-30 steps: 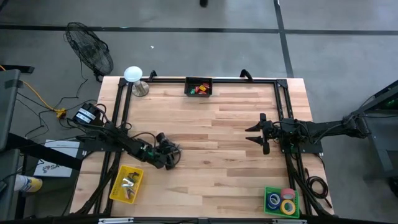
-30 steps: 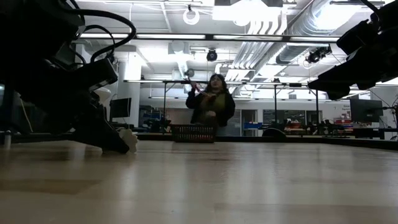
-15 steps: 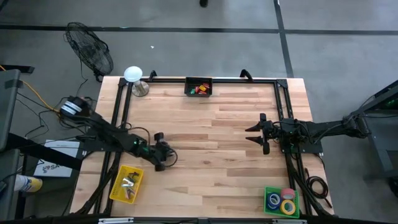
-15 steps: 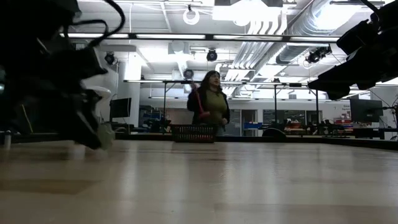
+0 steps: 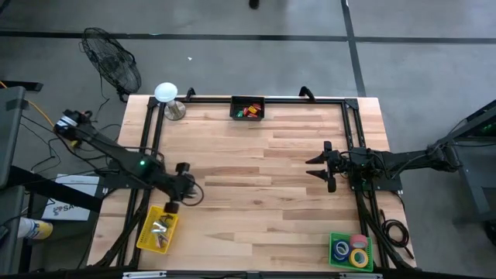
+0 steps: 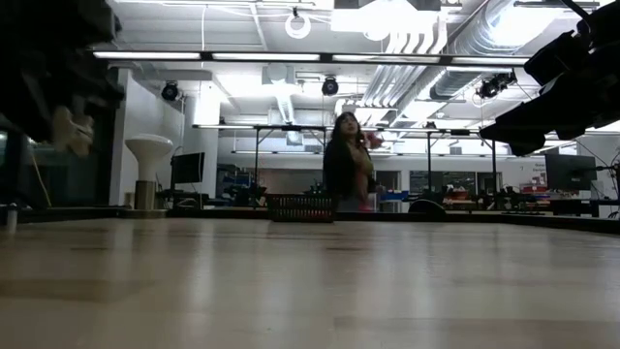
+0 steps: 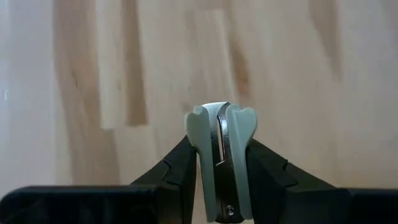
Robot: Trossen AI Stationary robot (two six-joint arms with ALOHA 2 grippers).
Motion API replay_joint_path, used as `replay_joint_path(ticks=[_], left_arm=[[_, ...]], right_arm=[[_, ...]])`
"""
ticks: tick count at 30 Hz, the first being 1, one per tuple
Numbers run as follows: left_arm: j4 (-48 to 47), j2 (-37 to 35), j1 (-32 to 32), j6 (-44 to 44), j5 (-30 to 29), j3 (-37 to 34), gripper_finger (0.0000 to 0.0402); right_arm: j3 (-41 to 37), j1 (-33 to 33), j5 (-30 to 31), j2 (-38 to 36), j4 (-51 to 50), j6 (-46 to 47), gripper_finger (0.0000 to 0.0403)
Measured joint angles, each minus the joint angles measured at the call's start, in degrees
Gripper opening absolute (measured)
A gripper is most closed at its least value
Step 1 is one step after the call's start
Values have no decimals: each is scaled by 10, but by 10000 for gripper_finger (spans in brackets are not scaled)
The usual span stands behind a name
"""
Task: Pick and place Stapler, Stapler remover, tape
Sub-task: Put the gray staple remover into the yellow bin, then return to Home Position
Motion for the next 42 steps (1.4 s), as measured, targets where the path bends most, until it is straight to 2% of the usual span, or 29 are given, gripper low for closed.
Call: replay_joint_path(ticks=[6,10,14,21,29,33,42], left_arm=[[-131,9,-75,-58,42,78,96],[-181,22,-134,-125,74,87,96],[-219,40,-191,-221,80,87,96],[-183,94,-259,-344,117,87,102],[-126,156,-294,-405,133,88,111],[-118,164,-292,-402,133,88,141],[-93,164,-292,-407,147,88,248]], right_arm=[[0,0,0,1,0,0,172],[0,0,0,3,0,0,170],[0,0,0,3,0,0,173],[0,0,0,3,0,0,170],[0,0,0,3,0,0,174],[0,0,0,3,0,0,172],[0,0,0,3,0,0,173]])
